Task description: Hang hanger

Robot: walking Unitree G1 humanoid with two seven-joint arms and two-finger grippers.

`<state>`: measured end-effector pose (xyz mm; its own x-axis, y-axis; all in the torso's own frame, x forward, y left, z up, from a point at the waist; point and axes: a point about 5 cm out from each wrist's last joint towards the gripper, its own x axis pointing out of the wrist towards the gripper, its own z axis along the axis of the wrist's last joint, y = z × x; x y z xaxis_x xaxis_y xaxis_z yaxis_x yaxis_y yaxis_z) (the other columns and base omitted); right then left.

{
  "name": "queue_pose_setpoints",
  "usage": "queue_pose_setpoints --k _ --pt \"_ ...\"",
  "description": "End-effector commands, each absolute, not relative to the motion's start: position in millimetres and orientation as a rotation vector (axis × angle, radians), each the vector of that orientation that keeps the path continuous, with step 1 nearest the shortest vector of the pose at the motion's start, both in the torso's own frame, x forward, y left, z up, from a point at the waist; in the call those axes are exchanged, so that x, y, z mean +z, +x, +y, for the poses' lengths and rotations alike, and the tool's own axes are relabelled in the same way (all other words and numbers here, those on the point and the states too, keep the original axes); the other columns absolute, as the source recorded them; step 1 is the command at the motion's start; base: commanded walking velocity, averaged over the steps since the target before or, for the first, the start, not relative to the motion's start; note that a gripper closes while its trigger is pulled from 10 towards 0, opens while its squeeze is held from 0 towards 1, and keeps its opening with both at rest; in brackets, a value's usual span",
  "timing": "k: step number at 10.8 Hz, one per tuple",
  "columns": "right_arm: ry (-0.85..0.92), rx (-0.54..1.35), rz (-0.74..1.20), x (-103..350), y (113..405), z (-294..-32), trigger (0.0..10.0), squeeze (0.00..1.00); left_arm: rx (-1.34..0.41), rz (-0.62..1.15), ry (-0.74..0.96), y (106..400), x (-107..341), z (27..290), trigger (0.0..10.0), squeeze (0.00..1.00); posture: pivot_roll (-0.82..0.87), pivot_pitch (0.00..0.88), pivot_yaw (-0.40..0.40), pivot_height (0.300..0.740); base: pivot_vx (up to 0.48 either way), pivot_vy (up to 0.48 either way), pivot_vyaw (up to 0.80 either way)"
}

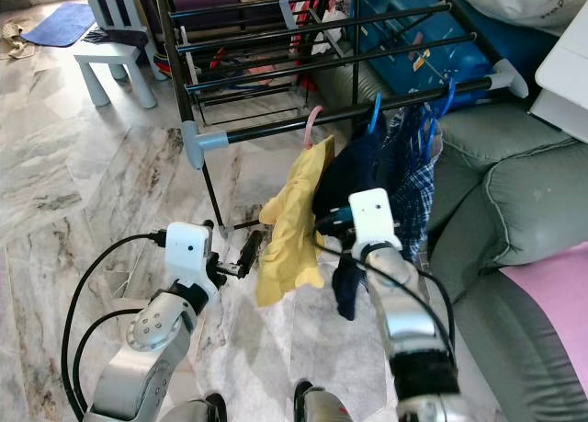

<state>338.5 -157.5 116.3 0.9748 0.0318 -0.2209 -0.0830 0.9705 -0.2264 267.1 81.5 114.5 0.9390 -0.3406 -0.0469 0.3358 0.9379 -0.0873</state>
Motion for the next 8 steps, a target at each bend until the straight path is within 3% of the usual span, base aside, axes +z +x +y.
queue_pose_setpoints --k 1,8 --pt "-0.263 0.021 0.201 123 347 -163 0.0 0.0 -0.352 0.07 -0.094 267 113 76 10.0 0.0 -0.12 0.247 -0.015 0.74 0.0 0.0 0.0" --pt "-0.289 -0.023 0.196 127 374 -174 0.0 0.0 -0.342 0.07 -0.095 270 112 76 10.0 0.0 -0.11 0.232 -0.018 0.74 0.0 0.0 0.0"
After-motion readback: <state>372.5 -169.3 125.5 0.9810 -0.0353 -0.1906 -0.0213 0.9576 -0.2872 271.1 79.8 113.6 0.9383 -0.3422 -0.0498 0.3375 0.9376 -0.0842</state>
